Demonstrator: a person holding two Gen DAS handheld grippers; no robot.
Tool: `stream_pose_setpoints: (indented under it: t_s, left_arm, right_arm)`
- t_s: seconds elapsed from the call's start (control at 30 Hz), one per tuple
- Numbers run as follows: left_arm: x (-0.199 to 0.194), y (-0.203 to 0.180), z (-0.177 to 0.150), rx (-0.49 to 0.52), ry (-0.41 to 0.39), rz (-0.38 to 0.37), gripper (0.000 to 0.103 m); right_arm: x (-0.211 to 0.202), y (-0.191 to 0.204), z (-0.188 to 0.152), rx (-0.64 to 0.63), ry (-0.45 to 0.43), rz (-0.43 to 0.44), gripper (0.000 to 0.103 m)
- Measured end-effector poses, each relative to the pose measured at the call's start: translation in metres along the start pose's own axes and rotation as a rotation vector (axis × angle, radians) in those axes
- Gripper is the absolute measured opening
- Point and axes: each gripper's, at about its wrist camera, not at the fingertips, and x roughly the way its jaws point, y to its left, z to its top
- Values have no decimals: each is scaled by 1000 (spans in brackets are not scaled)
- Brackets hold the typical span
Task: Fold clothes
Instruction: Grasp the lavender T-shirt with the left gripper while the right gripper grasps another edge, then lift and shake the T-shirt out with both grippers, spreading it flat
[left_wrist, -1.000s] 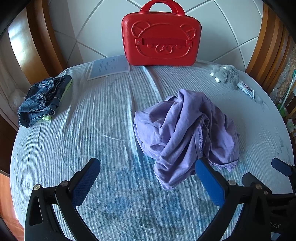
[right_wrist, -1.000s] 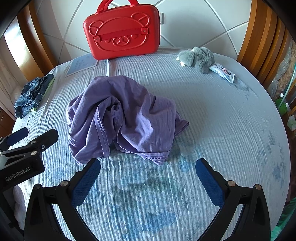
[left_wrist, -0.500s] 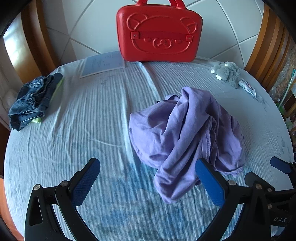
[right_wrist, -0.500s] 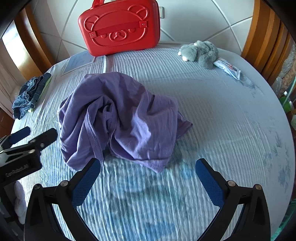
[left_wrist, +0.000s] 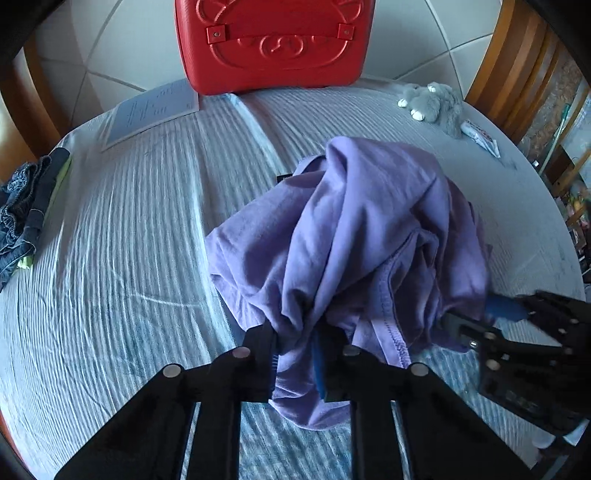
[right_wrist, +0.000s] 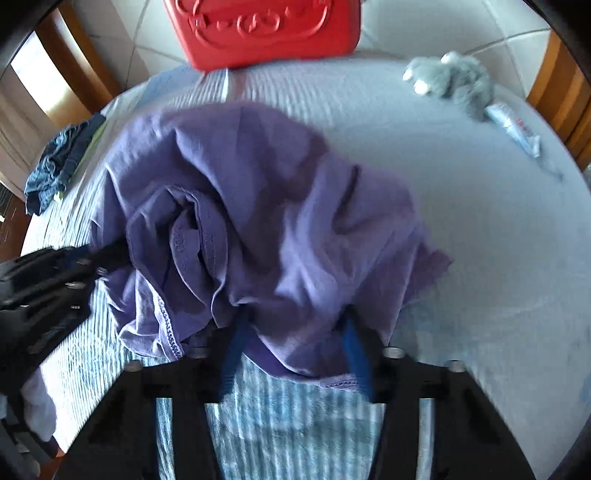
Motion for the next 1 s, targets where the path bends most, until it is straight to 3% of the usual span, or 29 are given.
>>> stream_pose_setpoints:
  t_s: [0.03, 0.1, 0.13, 0.2, 0.3, 0.4, 0.5, 0.57, 0.73, 0.77, 0.83, 0.87, 0.9, 1.0]
  left_arm:
    - [-9, 3, 1, -1, -17, 1, 11]
    - [-29, 9, 4, -3, -53, 1, 11]
    - [-40, 12, 4, -2, -69, -5, 11]
    - [-60, 15, 3, -2, -91, -34, 11]
    - [-76, 12, -9, 10, -65, -160, 11]
    - [-84, 1, -27, 50, -30, -226, 11]
    - [-88, -3, -38, 59, -15, -256, 17]
    - [-85, -5, -38, 51, -16, -228, 34]
    - [-68, 1, -22, 38, -44, -186, 37]
    - [-62, 1, -17, 43, -48, -178, 38]
    - [-49, 1, -6, 55, -56, -160, 39]
    - [-42, 1, 1, 62, -55, -159, 39]
    - [-35, 1, 8, 70, -53, -160, 39]
    - [-18, -6, 34, 102, -71, -148, 39]
  right_arm:
    - [-1, 0, 1, -5, 0, 7, 27]
    - [-9, -1, 3, -18, -22, 5, 6]
    - [-20, -4, 5, -20, -50, -4, 3]
    - [-49, -16, 6, -1, -109, -12, 3]
    - [-88, -34, 3, 23, -180, -25, 3]
    - [-119, -52, -12, 43, -208, -125, 3]
    - [-141, -81, -42, 102, -177, -222, 3]
    - [-148, -108, -72, 163, -126, -266, 3]
    - [-144, -153, -126, 250, -1, -383, 4]
    - [-145, -157, -131, 269, -1, -395, 8]
    - [-146, -166, -140, 305, -4, -414, 33]
    - [-150, -165, -141, 305, -18, -394, 61]
    - [-154, -163, -141, 306, -33, -374, 72]
    - [-159, -158, -139, 310, -68, -315, 72]
